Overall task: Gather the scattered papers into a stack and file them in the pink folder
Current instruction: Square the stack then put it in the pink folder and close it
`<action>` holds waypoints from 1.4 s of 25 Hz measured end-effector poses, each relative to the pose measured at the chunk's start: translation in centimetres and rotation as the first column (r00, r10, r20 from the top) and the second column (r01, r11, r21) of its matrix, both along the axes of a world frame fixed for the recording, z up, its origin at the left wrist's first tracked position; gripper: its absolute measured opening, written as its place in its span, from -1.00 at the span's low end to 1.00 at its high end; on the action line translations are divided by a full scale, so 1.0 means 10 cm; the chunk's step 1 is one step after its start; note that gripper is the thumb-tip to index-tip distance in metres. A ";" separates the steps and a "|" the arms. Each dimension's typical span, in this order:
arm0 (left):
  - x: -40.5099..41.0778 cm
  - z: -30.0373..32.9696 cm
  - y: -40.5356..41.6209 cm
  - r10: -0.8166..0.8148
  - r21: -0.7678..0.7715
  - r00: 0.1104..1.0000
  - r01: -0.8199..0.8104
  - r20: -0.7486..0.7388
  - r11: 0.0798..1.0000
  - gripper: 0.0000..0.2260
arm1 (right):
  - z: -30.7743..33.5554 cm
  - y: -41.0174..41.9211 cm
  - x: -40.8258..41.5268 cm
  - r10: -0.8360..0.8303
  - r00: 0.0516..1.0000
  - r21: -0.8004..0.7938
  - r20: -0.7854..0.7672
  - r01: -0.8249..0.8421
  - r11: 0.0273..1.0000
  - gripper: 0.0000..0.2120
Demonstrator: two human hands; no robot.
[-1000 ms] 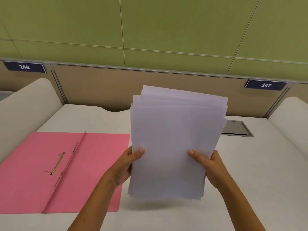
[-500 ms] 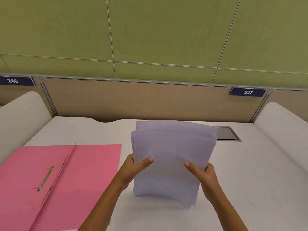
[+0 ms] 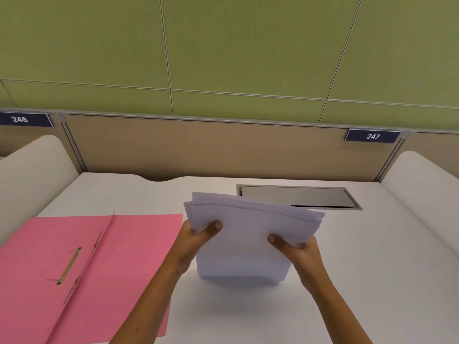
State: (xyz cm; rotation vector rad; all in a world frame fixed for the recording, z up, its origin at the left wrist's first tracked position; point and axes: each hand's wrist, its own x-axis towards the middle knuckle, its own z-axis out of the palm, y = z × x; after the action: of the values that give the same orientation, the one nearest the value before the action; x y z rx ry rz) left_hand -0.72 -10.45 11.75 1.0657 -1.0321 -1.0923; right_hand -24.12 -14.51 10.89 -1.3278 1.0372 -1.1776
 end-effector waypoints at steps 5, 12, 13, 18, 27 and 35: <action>-0.07 0.03 -0.02 -0.045 0.024 0.999 0.045 -0.014 0.999 -0.33 | 0.07 0.00 0.14 -0.054 0.998 -0.035 -0.041 0.053 0.998 -0.75; 0.10 0.27 -0.04 -0.101 -0.070 0.995 0.102 0.021 0.992 -0.50 | 0.26 -0.06 0.04 0.018 1.000 -0.101 -0.005 -0.019 0.995 -0.61; 0.11 0.30 -0.05 -0.114 -0.071 0.993 0.116 0.027 0.991 -0.51 | 0.27 -0.07 0.05 0.013 1.000 -0.108 -0.012 -0.015 0.994 -0.59; 0.08 0.48 -0.08 -0.119 -0.108 0.992 0.124 0.049 0.986 -0.69 | 0.43 -0.11 0.08 0.010 0.999 -0.142 0.033 -0.005 0.990 -0.64; 0.14 0.25 -0.07 -0.177 0.059 0.984 0.175 0.025 0.983 -0.38 | 0.22 -0.12 0.08 0.071 0.995 -0.062 -0.071 -0.076 0.995 -0.63; 0.13 0.36 -0.12 -0.050 -0.025 0.998 0.051 0.037 0.998 -0.82 | 0.31 -0.13 0.10 0.015 0.997 -0.100 -0.074 -0.023 0.995 -0.84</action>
State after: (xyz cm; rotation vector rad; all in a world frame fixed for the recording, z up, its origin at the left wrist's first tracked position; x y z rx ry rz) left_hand 0.61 -11.62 15.40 1.0471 -1.1049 -1.1006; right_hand -23.15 -15.84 13.95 -1.4664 1.0259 -1.1882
